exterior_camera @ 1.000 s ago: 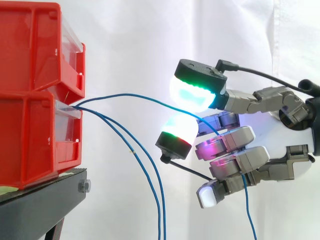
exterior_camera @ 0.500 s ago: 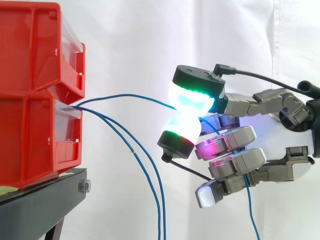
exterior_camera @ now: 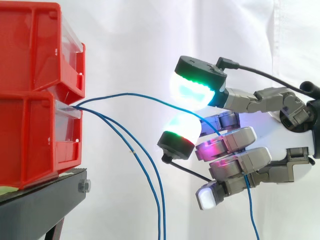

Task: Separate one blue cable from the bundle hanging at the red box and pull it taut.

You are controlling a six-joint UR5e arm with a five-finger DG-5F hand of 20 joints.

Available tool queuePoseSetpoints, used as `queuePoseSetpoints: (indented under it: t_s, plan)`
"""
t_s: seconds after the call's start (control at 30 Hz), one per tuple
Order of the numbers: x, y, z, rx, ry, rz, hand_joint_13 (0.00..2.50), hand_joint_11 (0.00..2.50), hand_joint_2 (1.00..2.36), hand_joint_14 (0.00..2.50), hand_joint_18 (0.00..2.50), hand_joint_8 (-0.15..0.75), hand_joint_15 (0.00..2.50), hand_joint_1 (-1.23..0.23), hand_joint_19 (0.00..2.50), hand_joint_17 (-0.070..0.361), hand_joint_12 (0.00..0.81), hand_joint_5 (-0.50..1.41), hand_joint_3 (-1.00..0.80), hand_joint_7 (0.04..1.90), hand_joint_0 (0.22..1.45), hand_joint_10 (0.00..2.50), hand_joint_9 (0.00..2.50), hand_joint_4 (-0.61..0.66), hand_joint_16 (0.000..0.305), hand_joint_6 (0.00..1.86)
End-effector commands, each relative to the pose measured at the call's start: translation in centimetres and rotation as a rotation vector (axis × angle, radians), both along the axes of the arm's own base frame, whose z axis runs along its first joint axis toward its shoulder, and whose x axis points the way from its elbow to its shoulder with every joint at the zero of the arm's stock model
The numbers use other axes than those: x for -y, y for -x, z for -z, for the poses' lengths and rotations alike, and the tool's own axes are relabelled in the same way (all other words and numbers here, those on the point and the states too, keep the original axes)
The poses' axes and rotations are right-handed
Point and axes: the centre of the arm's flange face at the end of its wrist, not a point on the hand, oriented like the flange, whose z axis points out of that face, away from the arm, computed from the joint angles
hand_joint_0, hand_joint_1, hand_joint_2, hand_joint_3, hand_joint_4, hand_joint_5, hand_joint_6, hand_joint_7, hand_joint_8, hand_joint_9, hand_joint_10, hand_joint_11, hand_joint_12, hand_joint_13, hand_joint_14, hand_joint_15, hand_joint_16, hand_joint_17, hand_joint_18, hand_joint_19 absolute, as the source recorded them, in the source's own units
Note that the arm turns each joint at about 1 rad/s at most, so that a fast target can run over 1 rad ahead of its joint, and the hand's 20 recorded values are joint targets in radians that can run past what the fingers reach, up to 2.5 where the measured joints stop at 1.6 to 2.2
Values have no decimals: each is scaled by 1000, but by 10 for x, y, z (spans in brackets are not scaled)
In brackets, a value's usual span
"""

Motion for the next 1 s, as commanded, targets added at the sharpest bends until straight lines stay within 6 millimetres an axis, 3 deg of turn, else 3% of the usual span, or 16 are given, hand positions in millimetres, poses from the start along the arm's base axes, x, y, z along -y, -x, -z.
queuePoseSetpoints:
  t_s: [0.0, 0.03, 0.17, 0.53, 0.97]
  plan:
    - [5, 1, 6, -13, 1, 4, 950, 785, 1000, 1228, 792, 302, 1043, -595, 716, 125, 376, -175, -500, 1194, 455, 2217, 671, 133, 56, 868]
    - [5, -1, 15, -22, 1, 4, 950, 773, 1000, 1240, 794, 305, 1031, -597, 715, 127, 375, -175, -500, 1185, 450, 2232, 670, 133, 56, 868]
    - [6, -2, 19, -17, -6, 6, 939, 773, 1000, 1250, 793, 307, 1017, -603, 705, 128, 372, -175, -500, 1195, 445, 2234, 665, 137, 57, 867]
    - [6, -3, 18, -8, -2, 7, 949, 846, 1000, 1118, 767, 269, 1105, -521, 712, 116, 339, -173, -500, 1228, 501, 2119, 676, 121, 51, 860]
    - [5, -9, 0, -10, 18, 5, 956, 915, 1000, 1028, 754, 255, 1181, -569, 716, 108, 316, -172, -500, 1275, 550, 2051, 695, 119, 48, 858]
